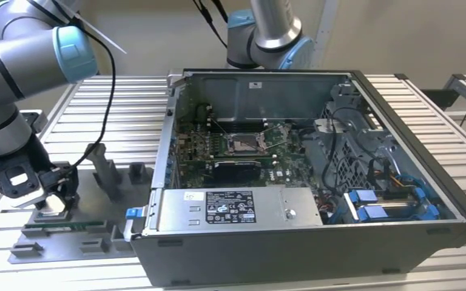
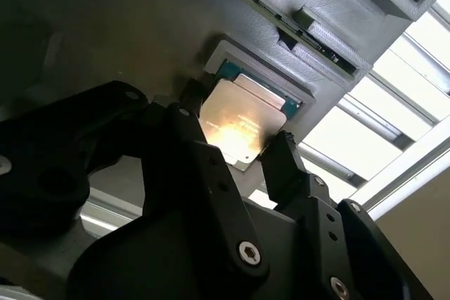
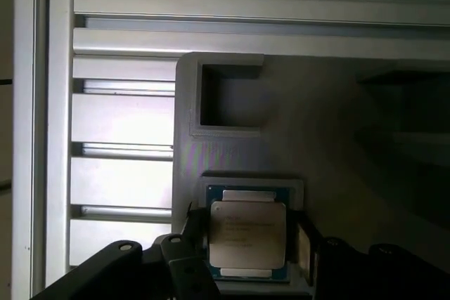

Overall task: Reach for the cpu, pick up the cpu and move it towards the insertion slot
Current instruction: 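Pick up the cpu and move it towards the insertion slot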

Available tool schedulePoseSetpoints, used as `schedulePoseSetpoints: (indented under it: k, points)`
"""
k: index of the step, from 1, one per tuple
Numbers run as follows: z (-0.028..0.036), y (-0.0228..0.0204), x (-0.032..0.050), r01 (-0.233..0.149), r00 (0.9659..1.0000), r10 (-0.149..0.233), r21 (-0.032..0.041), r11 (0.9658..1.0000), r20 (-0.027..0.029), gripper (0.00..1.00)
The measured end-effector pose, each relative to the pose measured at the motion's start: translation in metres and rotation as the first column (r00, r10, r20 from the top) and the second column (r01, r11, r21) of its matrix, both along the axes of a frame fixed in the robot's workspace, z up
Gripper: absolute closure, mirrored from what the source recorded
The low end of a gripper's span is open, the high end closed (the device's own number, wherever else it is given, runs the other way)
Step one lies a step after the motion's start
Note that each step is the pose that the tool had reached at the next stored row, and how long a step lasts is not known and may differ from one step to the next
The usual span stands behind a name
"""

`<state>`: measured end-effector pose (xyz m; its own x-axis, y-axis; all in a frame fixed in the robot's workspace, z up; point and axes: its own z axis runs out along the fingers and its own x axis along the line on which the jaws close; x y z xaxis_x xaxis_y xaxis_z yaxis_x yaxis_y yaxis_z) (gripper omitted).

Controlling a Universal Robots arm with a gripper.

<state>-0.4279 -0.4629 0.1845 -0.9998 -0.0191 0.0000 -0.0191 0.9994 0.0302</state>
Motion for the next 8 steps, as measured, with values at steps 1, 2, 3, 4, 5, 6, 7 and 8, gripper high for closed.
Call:
schedulePoseSetpoints:
  k: [1, 2, 3, 4, 5, 6, 7, 8]
  points:
    - [0.0000, 0.0000, 0.0000, 0.000, 1.0000, 0.000, 0.0000, 1.0000, 0.0000, 1.00]
    - [0.0000, 0.0000, 0.0000, 0.000, 1.0000, 0.000, 0.0001, 1.0000, 0.0000, 1.00]
    - [0.0000, 0.0000, -0.0001, 0.000, 1.0000, 0.000, 0.0001, 1.0000, 0.0000, 1.00]
    - [0.0000, 0.0000, -0.0001, 0.000, 1.0000, 0.000, 0.0001, 1.0000, 0.0000, 1.00]
    - [0.0000, 0.0000, -0.0001, 0.000, 1.0000, 0.000, 0.0001, 1.0000, 0.0000, 1.00]
    - [0.0000, 0.0000, -0.0002, 0.000, 1.0000, 0.000, 0.0001, 1.0000, 0.0000, 1.00]
    - [0.0000, 0.0000, -0.0002, 0.000, 1.0000, 0.000, 0.0001, 1.0000, 0.0000, 1.00]
    - [0.0000, 0.0000, -0.0002, 0.000, 1.0000, 0.000, 0.0001, 1.0000, 0.0000, 1.00]
